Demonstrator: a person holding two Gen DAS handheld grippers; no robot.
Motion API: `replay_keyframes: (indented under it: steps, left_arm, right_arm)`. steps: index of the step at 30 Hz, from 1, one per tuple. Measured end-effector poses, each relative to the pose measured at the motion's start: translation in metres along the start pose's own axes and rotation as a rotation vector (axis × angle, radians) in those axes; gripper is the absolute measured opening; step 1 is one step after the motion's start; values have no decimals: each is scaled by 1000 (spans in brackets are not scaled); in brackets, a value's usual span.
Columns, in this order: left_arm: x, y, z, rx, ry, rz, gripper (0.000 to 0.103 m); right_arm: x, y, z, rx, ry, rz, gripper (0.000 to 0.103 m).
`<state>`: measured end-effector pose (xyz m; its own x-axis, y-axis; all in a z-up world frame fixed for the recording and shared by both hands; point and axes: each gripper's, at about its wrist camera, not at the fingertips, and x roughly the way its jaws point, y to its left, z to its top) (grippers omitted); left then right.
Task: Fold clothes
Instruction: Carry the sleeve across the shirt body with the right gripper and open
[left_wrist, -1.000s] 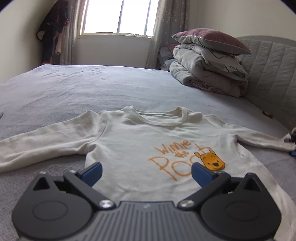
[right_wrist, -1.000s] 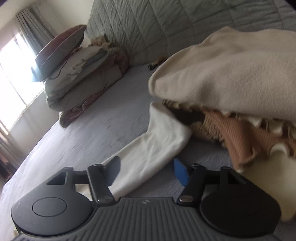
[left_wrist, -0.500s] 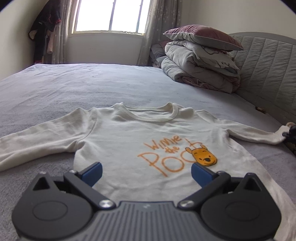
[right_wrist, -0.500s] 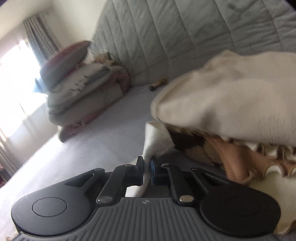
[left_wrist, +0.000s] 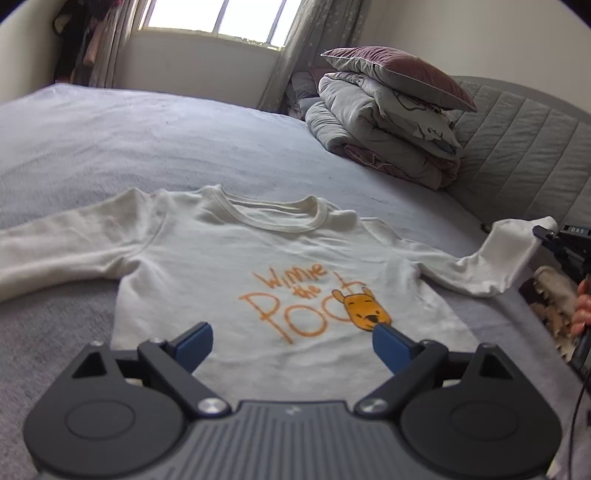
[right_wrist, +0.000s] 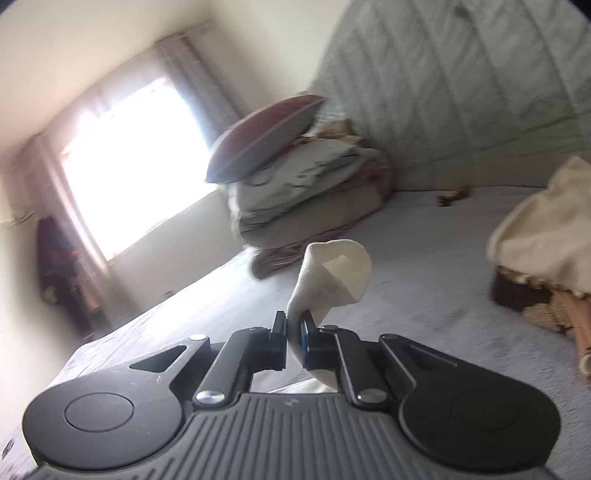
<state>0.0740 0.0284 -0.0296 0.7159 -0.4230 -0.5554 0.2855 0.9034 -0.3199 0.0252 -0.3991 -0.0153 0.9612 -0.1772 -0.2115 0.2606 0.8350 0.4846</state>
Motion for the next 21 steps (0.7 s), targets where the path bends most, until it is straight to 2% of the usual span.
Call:
replay_keyframes:
  steps: [10,21]
  left_arm:
    - [2,-1,0,-45,46,-60,87]
    - [5,-9,-2,-21,81,-113,86]
  right_arm:
    - [-14,57,-21,-130,104,187,9]
    - [-15,106,-74,-236,282,333,7]
